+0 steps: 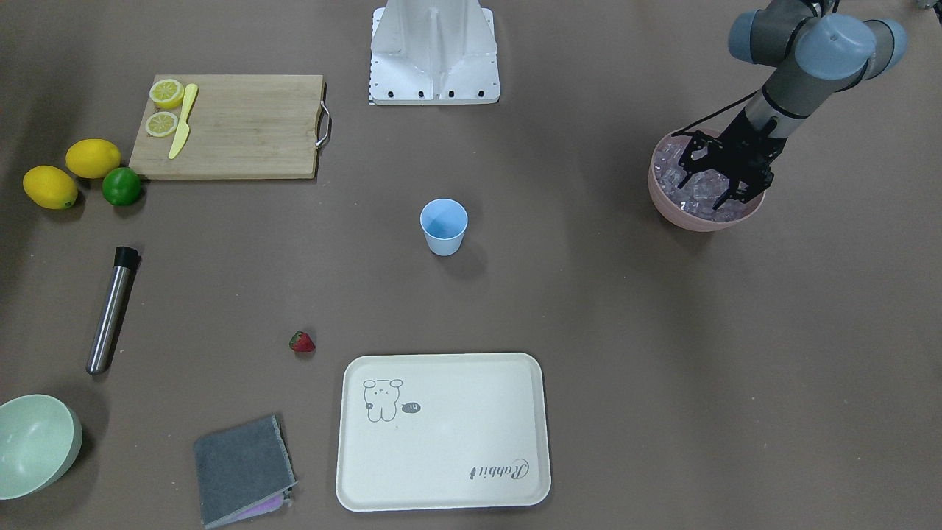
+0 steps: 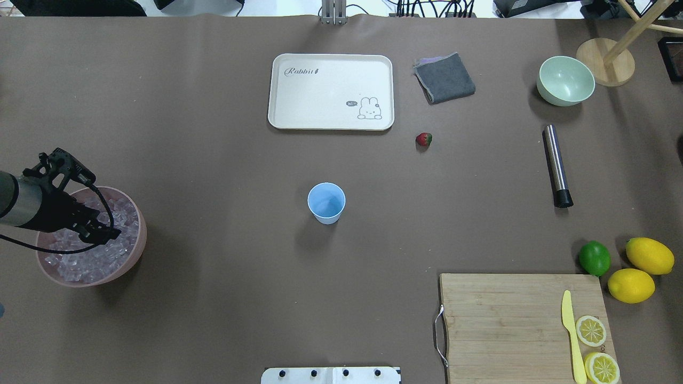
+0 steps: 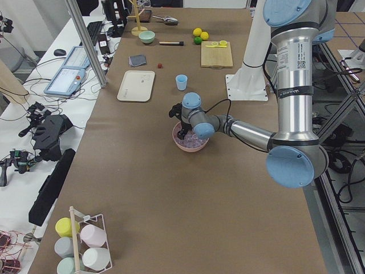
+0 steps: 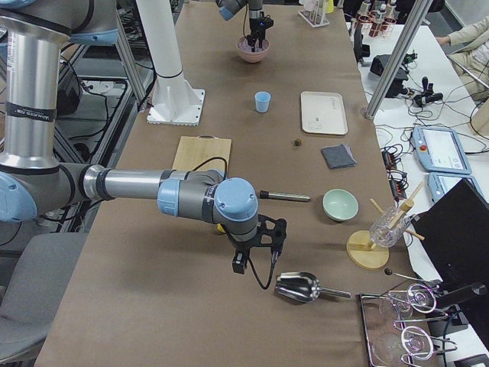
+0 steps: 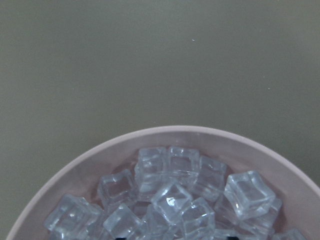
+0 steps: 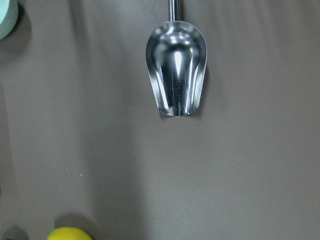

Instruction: Mash ice and strawberries in cup

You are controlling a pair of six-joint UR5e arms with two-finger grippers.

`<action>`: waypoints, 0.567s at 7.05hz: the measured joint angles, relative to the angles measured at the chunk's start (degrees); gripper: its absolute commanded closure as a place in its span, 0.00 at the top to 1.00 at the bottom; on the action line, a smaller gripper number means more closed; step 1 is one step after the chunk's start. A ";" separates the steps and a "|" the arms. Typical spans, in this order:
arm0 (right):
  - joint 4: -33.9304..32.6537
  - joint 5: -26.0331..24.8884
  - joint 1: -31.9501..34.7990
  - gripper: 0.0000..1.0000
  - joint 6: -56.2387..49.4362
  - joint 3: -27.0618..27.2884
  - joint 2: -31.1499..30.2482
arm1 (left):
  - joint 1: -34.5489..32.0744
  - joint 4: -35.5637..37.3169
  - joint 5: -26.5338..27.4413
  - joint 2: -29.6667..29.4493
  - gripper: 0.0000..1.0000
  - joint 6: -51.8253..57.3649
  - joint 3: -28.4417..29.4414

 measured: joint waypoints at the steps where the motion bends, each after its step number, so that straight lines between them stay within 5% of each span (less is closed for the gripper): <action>1: -0.01 -0.02 0.00 1.00 0.00 0.00 0.00 | 0.01 -0.01 -0.02 0.01 0.73 0.00 -0.06; 4: -0.08 0.04 0.00 1.00 0.00 0.01 -0.07 | -0.01 -0.02 0.26 0.59 0.73 0.01 -0.17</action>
